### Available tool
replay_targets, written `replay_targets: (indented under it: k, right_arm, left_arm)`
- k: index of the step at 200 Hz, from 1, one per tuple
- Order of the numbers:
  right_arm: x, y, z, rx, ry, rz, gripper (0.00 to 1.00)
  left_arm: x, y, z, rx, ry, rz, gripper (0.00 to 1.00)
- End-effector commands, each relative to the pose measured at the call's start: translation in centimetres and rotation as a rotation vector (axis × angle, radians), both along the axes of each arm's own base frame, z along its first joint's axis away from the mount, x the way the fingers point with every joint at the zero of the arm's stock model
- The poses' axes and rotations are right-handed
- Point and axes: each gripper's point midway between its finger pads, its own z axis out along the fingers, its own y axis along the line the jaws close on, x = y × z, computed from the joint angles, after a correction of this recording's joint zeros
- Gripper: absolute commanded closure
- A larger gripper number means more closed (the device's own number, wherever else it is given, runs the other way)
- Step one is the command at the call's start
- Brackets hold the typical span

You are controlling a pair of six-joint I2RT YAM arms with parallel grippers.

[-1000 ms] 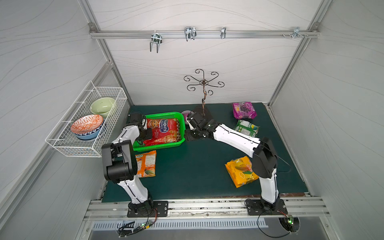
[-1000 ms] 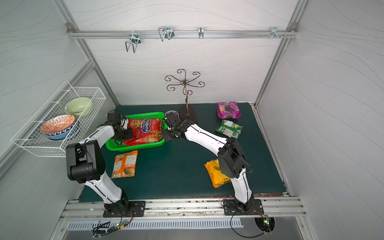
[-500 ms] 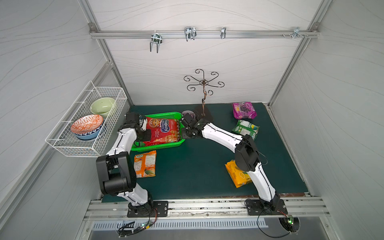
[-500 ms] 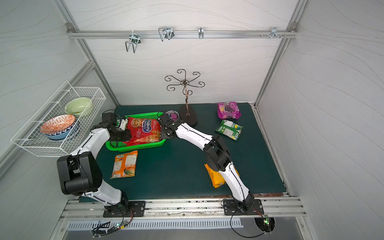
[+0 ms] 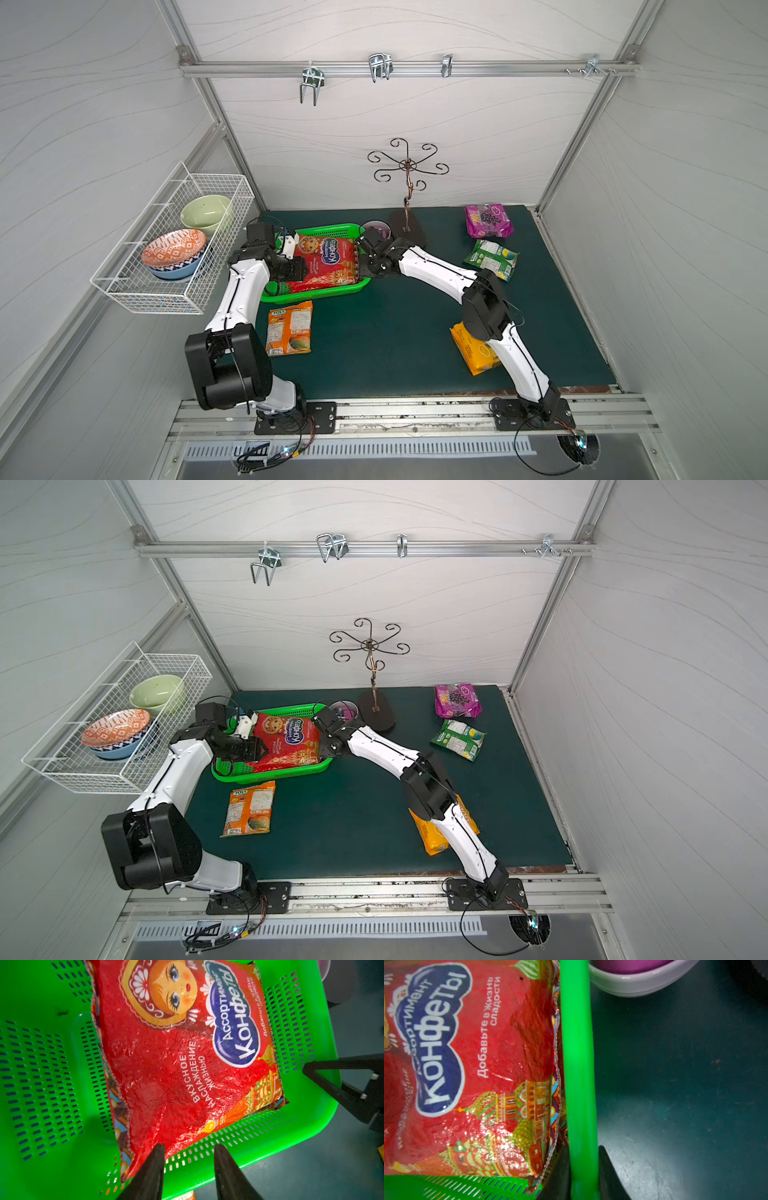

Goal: Put the candies in the basket
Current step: Move the basket to the center of the board.

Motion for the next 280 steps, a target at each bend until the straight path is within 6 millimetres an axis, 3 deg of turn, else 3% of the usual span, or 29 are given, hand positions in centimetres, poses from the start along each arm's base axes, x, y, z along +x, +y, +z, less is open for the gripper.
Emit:
replay_targets:
  k: [1, 66, 143, 176, 215, 256, 280]
  right_arm:
    - [-2.5, -1.2, -1.8, -0.077, 0.081, 0.036, 0.86]
    - [-6.0, -5.0, 1.1, -0.129, 0.142, -0.032, 0.89]
    - [-10.1, -10.5, 1.3, -0.192, 0.194, -0.076, 0.91]
    - [-11.0, -12.7, 1.5, -0.214, 0.207, -0.110, 0.94]
    - [-11.6, -15.8, 1.4, -0.190, 0.246, -0.179, 0.94]
    - [-12.0, -19.7, 1.1, -0.208, 0.281, -0.245, 0.93]
    - [-11.7, -23.1, 0.5, -0.261, 0.295, -0.282, 0.93]
  left_arm:
    - [1.1, -0.3, 4.7, 0.014, -0.141, -0.025, 0.57]
    - [1.2, 0.1, 5.4, 0.035, -0.157, -0.015, 0.57]
    - [1.5, 0.4, 4.9, 0.031, -0.153, 0.011, 0.57]
    - [1.2, -2.0, 4.4, -0.051, -0.174, -0.076, 0.55]
    - [0.8, -3.6, 2.2, 0.019, -0.130, -0.159, 0.54]
    - [0.5, -5.1, 2.4, -0.035, -0.134, -0.216, 0.53]
    - [0.2, -5.7, 2.9, -0.069, -0.136, -0.239, 0.52]
